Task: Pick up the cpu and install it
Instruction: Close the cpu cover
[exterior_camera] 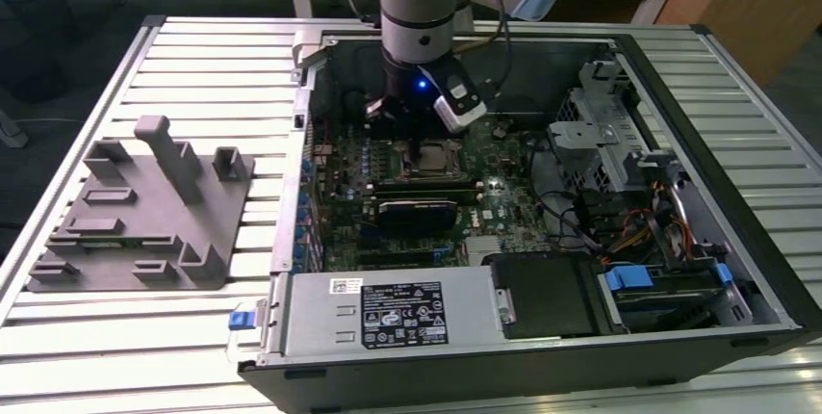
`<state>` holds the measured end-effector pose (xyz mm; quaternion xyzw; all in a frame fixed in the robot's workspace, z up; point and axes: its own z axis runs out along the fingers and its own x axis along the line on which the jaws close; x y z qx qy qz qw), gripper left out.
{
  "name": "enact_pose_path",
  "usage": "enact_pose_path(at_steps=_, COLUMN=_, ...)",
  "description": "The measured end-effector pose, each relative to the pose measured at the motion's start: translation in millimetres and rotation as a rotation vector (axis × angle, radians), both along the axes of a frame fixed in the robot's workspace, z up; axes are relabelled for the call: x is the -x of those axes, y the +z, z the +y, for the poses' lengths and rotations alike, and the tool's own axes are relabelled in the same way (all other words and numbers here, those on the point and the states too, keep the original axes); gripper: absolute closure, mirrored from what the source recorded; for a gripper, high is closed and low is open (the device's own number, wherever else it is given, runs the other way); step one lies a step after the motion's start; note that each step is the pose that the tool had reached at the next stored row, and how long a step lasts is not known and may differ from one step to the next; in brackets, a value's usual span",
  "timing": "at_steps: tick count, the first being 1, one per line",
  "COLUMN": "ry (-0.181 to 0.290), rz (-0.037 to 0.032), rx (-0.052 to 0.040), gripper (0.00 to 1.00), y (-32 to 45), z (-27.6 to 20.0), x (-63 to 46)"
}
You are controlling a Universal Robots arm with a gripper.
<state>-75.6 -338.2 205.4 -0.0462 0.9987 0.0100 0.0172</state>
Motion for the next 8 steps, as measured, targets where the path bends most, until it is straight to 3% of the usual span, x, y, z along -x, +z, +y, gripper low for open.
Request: enact_pose_path(at_steps=8, ry=0.0, rz=0.0, rx=0.0, gripper=0.89, y=-4.4, z=0.0, x=3.3)
